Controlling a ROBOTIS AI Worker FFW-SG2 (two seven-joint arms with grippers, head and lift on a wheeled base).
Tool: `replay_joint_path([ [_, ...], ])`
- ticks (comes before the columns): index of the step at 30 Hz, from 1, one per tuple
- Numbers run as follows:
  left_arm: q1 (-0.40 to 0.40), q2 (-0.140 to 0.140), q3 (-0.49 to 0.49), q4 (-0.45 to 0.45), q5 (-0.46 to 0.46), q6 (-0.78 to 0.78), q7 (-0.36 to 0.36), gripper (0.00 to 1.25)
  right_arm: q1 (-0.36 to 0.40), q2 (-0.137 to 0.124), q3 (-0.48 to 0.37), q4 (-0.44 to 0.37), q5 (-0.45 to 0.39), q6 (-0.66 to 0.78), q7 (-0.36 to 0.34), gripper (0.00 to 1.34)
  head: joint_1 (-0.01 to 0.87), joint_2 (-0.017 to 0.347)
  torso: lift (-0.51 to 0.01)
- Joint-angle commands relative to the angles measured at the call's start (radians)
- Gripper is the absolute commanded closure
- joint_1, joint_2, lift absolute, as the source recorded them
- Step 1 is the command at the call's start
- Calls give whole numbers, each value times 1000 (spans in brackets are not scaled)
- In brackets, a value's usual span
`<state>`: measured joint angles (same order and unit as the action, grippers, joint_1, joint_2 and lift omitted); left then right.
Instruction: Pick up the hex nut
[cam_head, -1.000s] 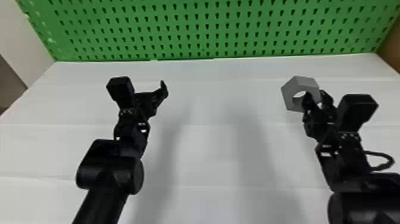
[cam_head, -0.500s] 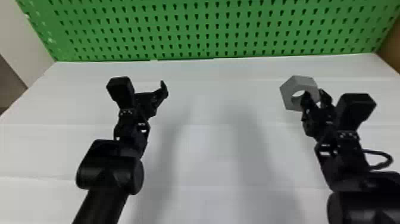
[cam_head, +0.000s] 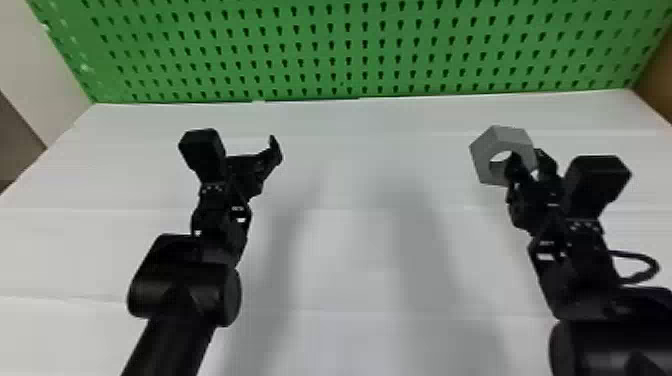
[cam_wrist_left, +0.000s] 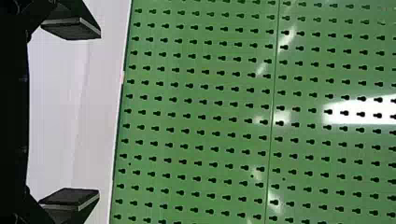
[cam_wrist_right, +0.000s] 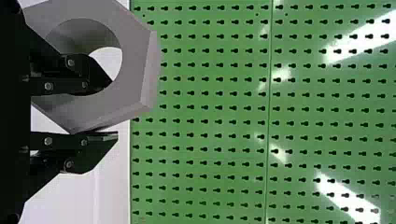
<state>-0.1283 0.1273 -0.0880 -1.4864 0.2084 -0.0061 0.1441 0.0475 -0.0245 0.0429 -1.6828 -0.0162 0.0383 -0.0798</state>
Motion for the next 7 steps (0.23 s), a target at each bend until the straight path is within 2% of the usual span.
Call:
replay_joint_path([
  [1,3,0,2,0,0,0,0,90,0,0,2,0,2,-2,0,914,785,153,-79],
  [7,4,0,4,0,0,0,0,90,0,2,3,3,4,0,0,914,785,153,-79],
])
